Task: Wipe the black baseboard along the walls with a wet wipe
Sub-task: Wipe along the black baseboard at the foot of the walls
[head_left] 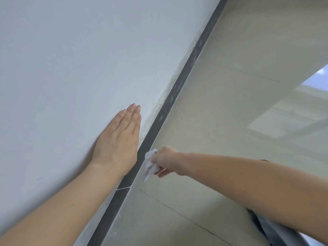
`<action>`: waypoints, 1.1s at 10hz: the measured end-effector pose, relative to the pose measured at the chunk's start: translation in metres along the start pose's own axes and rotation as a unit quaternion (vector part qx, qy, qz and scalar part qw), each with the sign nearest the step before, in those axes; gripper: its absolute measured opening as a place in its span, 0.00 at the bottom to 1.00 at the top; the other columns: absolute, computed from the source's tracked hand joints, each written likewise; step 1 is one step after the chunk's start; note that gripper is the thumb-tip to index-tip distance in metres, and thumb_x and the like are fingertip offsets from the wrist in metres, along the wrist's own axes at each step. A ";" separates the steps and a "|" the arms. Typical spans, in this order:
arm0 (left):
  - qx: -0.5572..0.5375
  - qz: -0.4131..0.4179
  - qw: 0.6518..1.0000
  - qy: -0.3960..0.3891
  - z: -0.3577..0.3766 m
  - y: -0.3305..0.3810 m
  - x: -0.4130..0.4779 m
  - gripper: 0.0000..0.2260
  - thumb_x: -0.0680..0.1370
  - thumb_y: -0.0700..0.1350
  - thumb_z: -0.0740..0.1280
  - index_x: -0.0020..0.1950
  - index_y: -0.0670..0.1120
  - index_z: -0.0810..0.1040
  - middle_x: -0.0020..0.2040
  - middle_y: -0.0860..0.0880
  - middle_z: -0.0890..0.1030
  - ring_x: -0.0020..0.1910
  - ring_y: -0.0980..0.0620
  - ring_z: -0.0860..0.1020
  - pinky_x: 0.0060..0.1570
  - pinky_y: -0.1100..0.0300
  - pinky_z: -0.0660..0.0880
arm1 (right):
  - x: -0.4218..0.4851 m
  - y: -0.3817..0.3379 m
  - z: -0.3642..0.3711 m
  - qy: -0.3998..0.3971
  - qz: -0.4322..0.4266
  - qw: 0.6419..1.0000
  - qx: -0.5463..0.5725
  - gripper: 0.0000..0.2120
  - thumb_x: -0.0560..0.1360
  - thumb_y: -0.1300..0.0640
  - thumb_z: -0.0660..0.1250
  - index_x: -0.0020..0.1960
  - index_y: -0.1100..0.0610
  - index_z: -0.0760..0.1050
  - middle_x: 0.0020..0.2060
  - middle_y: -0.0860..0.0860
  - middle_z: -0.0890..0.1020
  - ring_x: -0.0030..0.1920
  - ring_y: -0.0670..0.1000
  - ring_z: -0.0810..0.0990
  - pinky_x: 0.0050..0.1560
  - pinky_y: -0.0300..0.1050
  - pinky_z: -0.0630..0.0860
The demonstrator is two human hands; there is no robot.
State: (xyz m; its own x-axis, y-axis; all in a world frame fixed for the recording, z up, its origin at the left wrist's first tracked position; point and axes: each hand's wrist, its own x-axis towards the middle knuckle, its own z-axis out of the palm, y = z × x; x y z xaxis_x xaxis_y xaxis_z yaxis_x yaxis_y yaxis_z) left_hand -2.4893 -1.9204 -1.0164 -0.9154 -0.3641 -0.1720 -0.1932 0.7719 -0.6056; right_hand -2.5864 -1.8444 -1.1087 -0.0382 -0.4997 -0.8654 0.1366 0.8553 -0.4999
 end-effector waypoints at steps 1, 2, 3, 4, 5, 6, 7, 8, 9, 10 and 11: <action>-0.026 -0.016 0.999 0.006 0.011 0.004 0.006 0.30 0.74 0.44 0.41 0.76 0.36 0.45 0.77 0.40 0.45 0.77 0.45 0.43 0.65 0.49 0.25 | 0.009 0.011 0.024 -0.030 0.003 1.000 0.003 0.15 0.79 0.64 0.58 0.65 0.65 0.71 0.43 0.56 0.76 0.35 0.52 0.74 0.44 0.43 0.77; 0.002 -0.002 0.996 -0.088 -0.007 0.002 0.008 0.35 0.65 0.42 0.24 0.73 0.33 0.33 0.75 0.39 0.33 0.75 0.43 0.35 0.61 0.45 0.22 | 0.023 -0.006 0.026 -0.005 -0.041 0.997 0.070 0.12 0.80 0.65 0.56 0.60 0.64 0.72 0.43 0.56 0.75 0.37 0.53 0.75 0.44 0.44 0.78; 0.045 0.019 0.996 -0.069 0.000 0.005 0.008 0.35 0.65 0.42 0.25 0.73 0.33 0.33 0.75 0.38 0.34 0.75 0.43 0.35 0.62 0.46 0.23 | 0.026 -0.028 0.002 0.026 -0.060 0.988 0.136 0.06 0.79 0.66 0.56 0.53 0.62 0.70 0.38 0.55 0.74 0.38 0.54 0.76 0.46 0.45 0.79; 0.021 -0.032 0.999 0.007 0.017 0.008 0.006 0.31 0.72 0.42 0.33 0.76 0.35 0.40 0.77 0.40 0.40 0.76 0.44 0.39 0.66 0.47 0.27 | 0.037 -0.037 -0.036 0.084 -0.076 0.970 0.215 0.14 0.78 0.66 0.57 0.62 0.67 0.70 0.46 0.58 0.76 0.44 0.55 0.77 0.48 0.46 0.80; 0.031 -0.043 0.999 0.005 0.019 0.011 0.006 0.30 0.74 0.44 0.37 0.76 0.35 0.44 0.78 0.41 0.44 0.77 0.45 0.42 0.69 0.49 0.31 | 0.050 -0.041 -0.069 0.141 -0.103 0.937 0.302 0.17 0.77 0.65 0.58 0.66 0.68 0.68 0.43 0.56 0.75 0.45 0.55 0.77 0.48 0.46 0.81; 0.011 -0.074 0.997 0.014 0.021 0.012 0.009 0.30 0.75 0.45 0.43 0.76 0.36 0.52 0.78 0.42 0.52 0.77 0.47 0.48 0.74 0.51 0.39 | 0.063 -0.035 -0.080 0.168 -0.092 0.932 0.307 0.17 0.77 0.64 0.60 0.64 0.67 0.69 0.39 0.54 0.74 0.42 0.54 0.78 0.47 0.47 0.82; 0.022 -0.094 0.995 0.005 0.025 0.019 0.010 0.30 0.75 0.45 0.42 0.77 0.37 0.52 0.78 0.43 0.50 0.77 0.47 0.46 0.74 0.52 0.38 | 0.055 -0.013 -0.050 0.075 -0.007 0.971 0.227 0.05 0.77 0.63 0.60 0.51 0.63 0.72 0.37 0.54 0.74 0.39 0.57 0.79 0.50 0.50 0.81; 0.020 -0.133 0.991 0.006 0.031 0.032 0.011 0.32 0.73 0.43 0.43 0.77 0.39 0.47 0.78 0.46 0.46 0.76 0.48 0.41 0.73 0.53 0.34 | 0.051 0.001 -0.009 -0.052 0.058 0.977 0.198 0.05 0.77 0.64 0.58 0.44 0.61 0.73 0.35 0.56 0.79 0.37 0.61 0.81 0.55 0.55 0.79; 0.020 -0.166 0.986 0.017 0.034 0.042 0.012 0.31 0.73 0.42 0.41 0.78 0.40 0.44 0.78 0.47 0.43 0.76 0.49 0.39 0.73 0.53 0.33 | 0.056 -0.004 0.002 -0.065 0.055 0.965 0.250 0.09 0.76 0.67 0.54 0.45 0.63 0.73 0.33 0.59 0.79 0.32 0.58 0.79 0.52 0.54 0.81; -0.014 -0.198 0.980 0.025 0.033 0.045 0.014 0.32 0.73 0.43 0.51 0.78 0.41 0.49 0.79 0.48 0.48 0.77 0.50 0.45 0.74 0.53 0.37 | 0.067 -0.023 -0.026 -0.011 -0.004 0.975 0.221 0.09 0.79 0.66 0.54 0.42 0.59 0.68 0.39 0.56 0.76 0.35 0.52 0.78 0.37 0.42 0.82; -0.041 -0.208 0.977 0.028 0.031 0.047 0.015 0.35 0.72 0.43 0.56 0.78 0.43 0.51 0.79 0.48 0.49 0.77 0.51 0.47 0.74 0.54 0.39 | 0.080 -0.042 -0.064 0.049 -0.056 0.968 0.241 0.05 0.79 0.65 0.54 0.53 0.60 0.67 0.49 0.58 0.75 0.38 0.52 0.78 0.30 0.39 0.81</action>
State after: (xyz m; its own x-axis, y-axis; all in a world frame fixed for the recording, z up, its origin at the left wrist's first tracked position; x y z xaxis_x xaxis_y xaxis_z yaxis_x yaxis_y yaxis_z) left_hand -2.5015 -1.9054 -1.0714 -0.7698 -0.6269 0.1203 -0.5775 0.6037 -0.5496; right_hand -2.6583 -1.9117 -1.1589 -0.1691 -0.5499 -0.8179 0.5718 0.6212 -0.5359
